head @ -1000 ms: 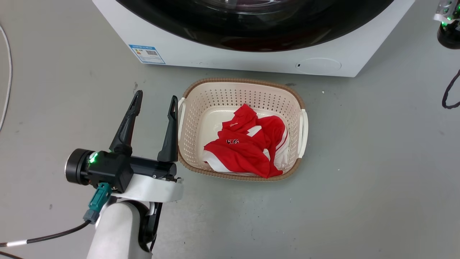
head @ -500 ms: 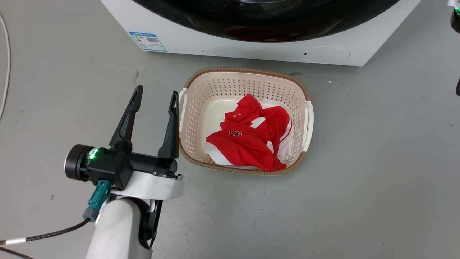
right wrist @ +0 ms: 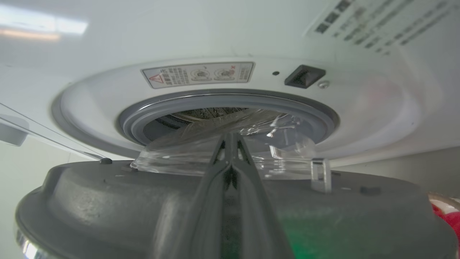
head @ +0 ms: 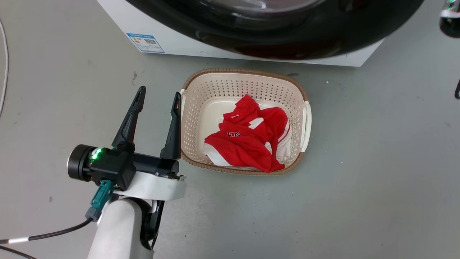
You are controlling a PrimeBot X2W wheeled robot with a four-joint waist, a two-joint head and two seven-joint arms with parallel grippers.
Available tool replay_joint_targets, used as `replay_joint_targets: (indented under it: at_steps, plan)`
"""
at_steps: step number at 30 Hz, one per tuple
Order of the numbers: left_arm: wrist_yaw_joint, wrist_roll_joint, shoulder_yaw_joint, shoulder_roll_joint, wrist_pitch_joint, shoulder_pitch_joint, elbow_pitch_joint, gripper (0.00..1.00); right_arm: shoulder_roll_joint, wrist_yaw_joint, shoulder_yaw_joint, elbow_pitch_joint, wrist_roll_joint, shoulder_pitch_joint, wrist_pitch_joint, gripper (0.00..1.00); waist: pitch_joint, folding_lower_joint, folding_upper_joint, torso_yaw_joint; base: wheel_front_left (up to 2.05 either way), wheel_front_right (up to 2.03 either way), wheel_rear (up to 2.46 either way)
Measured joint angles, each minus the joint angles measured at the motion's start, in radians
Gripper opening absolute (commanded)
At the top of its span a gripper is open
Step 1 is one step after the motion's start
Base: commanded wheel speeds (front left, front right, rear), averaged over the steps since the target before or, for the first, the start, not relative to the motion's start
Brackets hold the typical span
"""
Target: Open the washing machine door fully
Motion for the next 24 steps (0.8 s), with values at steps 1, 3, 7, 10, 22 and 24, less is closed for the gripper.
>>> replay_joint_targets:
  at_steps: [1,3,7,10,22,24]
  plan:
    - [0.000,0.000,0.000,0.000,0.000,0.000,0.001,1.00,0.000,0.000,0.002,-0.007,0.002,0.008,0.020,0.00,-0.002,0.0000,0.0000,-0.001,0.00,0.00,0.00]
    - [0.000,0.000,0.000,0.000,0.000,0.000,0.002,1.00,0.007,0.000,0.010,-0.023,0.006,0.028,0.054,0.00,-0.007,0.0000,0.0000,-0.003,0.00,0.00,0.00]
    - [0.003,0.000,0.000,0.000,0.000,0.000,0.008,1.00,0.016,0.000,0.017,-0.051,0.019,0.070,0.103,0.00,-0.022,0.0000,0.0000,-0.009,0.00,0.00,0.00]
    - [0.003,0.000,0.000,0.000,0.000,0.002,0.013,1.00,0.013,0.000,0.017,-0.072,0.028,0.103,0.131,0.00,-0.039,-0.0001,0.0000,-0.014,0.00,0.00,0.00]
    - [0.007,0.005,-0.004,0.000,0.000,0.038,0.040,1.00,0.035,0.000,0.031,-0.172,0.067,0.277,0.225,0.00,-0.137,-0.0001,-0.0001,-0.032,0.00,0.00,0.00]
    - [0.007,0.005,-0.004,0.000,0.000,0.052,0.046,1.00,0.045,0.000,0.035,-0.193,0.071,0.312,0.233,0.00,-0.157,-0.0001,0.0000,-0.036,0.00,0.00,0.00]
